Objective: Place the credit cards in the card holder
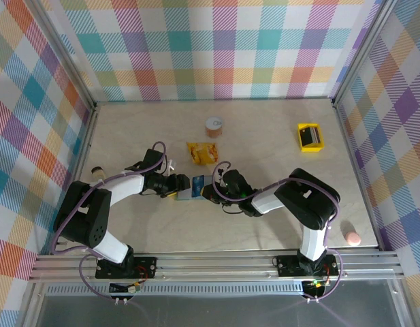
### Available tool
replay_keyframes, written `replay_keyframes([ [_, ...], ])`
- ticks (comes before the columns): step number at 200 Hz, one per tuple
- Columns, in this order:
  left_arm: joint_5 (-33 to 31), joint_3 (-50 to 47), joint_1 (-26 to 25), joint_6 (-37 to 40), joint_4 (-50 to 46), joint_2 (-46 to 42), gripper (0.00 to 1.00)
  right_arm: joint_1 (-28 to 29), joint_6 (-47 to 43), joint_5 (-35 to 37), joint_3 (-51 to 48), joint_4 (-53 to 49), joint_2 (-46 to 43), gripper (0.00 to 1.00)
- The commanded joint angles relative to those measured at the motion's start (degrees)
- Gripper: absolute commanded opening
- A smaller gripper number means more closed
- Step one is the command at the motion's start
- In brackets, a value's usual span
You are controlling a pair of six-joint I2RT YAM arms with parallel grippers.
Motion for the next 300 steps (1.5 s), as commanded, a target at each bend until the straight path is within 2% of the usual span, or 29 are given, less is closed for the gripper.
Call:
replay_keyframes([
  [1, -0.35, 1.34, -0.48, 1.06, -0.37, 0.64, 0.68, 0.42, 0.68, -0.93, 1.37, 1.16, 1.53, 0.04],
  [300, 0.40, 1.07, -0.59, 0.97, 0.29, 0.73, 0.67, 2.17, -0.06, -5.89, 9.74, -7.43, 6.76, 0.04],
])
